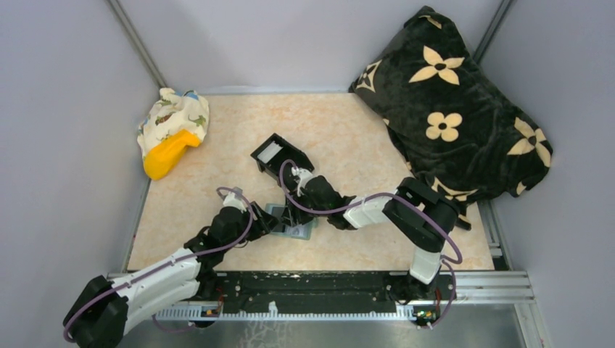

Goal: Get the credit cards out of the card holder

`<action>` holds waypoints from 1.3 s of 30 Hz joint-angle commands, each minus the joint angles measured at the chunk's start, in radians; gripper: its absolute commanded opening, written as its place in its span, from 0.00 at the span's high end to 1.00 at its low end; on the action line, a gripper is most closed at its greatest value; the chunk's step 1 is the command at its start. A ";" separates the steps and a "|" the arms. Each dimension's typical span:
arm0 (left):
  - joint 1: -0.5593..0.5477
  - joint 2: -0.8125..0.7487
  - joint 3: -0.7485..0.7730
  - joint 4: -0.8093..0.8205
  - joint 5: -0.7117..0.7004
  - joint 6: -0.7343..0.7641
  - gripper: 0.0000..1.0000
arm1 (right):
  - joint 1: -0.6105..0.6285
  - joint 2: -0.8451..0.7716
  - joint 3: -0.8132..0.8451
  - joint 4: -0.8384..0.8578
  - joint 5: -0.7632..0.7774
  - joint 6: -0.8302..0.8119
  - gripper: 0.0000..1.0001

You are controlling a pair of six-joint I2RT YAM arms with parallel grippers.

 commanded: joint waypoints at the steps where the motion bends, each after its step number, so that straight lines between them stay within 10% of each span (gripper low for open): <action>1: 0.003 0.013 -0.012 0.040 0.023 -0.004 0.32 | 0.024 0.041 -0.016 0.032 -0.059 0.040 0.51; 12: 0.003 -0.075 -0.089 0.138 0.038 -0.028 0.38 | 0.028 0.008 0.026 -0.151 0.084 0.043 0.59; 39: 0.003 -0.054 -0.148 0.196 0.029 -0.052 0.38 | 0.026 0.011 -0.047 0.188 -0.072 0.170 0.73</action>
